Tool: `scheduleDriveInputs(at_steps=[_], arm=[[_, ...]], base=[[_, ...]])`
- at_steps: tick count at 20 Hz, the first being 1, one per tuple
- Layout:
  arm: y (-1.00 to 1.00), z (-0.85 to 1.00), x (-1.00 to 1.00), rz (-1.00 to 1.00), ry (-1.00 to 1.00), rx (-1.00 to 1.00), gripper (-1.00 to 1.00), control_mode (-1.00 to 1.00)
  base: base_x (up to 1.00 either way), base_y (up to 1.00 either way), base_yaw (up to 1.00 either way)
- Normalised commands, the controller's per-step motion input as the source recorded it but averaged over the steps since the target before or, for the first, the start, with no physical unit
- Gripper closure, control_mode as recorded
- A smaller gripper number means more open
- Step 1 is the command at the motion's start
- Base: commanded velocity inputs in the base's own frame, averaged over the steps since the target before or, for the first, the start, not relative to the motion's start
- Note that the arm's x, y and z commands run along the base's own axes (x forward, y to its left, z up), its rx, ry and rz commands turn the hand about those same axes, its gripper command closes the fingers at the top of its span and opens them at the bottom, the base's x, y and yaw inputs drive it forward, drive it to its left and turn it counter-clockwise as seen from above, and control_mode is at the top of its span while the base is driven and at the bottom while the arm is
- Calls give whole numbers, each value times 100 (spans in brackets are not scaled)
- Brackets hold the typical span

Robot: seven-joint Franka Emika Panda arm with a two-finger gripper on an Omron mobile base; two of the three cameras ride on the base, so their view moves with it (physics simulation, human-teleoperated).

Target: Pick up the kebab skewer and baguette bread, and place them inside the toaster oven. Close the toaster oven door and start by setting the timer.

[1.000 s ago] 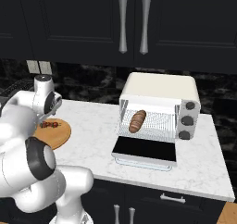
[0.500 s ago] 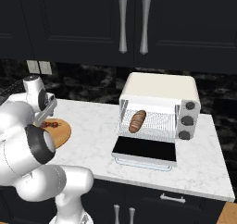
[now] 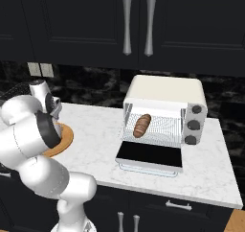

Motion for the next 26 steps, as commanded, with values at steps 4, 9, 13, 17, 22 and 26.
scheduleDriveInputs(at_steps=[4, 9, 13, 17, 22, 26], arm=[[29, -26, 10, 2, 0, 0, -100, -100], [23, -25, 7, 2, 0, 0, -100, -100], [0, -20, 27, 1, 0, 0, -100, -100], [0, -13, 17, 1, 0, 0, -100, -100], [0, -14, 24, 2, 0, 0, -100, -100], [0, -18, 19, 3, 2, -1, -100, -100]], base=[[0, 0, 0], [0, 0, 0], [0, 0, 0], [0, 0, 0], [0, 0, 0], [0, 0, 0]])
